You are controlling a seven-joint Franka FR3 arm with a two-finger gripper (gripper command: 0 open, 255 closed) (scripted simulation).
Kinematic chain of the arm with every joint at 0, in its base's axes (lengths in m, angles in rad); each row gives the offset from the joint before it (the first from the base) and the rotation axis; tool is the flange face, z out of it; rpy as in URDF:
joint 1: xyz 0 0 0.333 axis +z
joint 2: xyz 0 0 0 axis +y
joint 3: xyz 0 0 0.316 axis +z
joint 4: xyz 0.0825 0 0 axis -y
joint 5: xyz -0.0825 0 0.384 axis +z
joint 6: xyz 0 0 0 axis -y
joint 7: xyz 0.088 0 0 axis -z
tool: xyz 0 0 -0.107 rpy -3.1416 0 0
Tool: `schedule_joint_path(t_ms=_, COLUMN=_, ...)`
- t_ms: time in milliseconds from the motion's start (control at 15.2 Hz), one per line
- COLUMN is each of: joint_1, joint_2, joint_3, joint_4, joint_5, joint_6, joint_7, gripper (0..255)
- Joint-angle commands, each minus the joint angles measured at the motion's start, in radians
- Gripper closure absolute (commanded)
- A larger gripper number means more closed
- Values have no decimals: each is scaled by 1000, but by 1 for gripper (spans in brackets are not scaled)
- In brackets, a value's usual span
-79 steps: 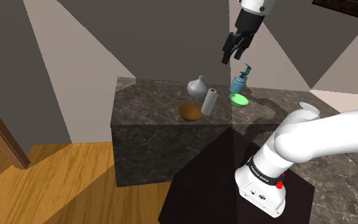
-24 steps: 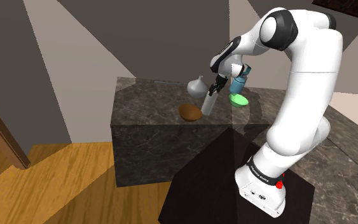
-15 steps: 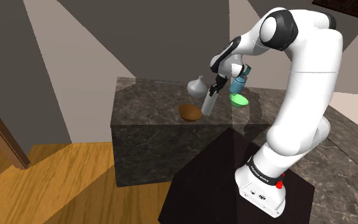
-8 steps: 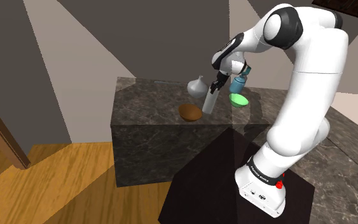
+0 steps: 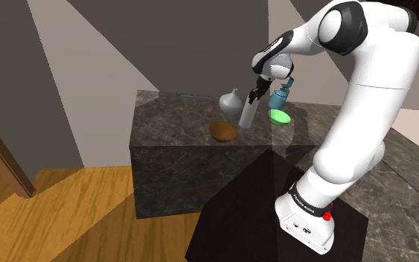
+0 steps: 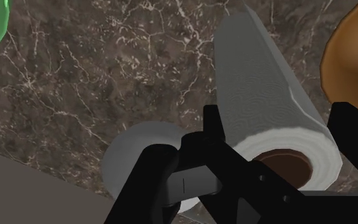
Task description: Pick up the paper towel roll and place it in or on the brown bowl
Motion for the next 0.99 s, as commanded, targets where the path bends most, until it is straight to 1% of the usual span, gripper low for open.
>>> schedule_joint_path(t_ms=0, joint_1=7, joint_2=-19, joint_3=-8, joint_4=5, joint_5=-16, joint_6=-23, joint_7=12, gripper=255)
schedule_joint_path(t_ms=924, joint_1=36, joint_2=-139, joint_3=-47, joint_4=58, joint_5=-115, joint_6=-180, joint_7=82, gripper=255)
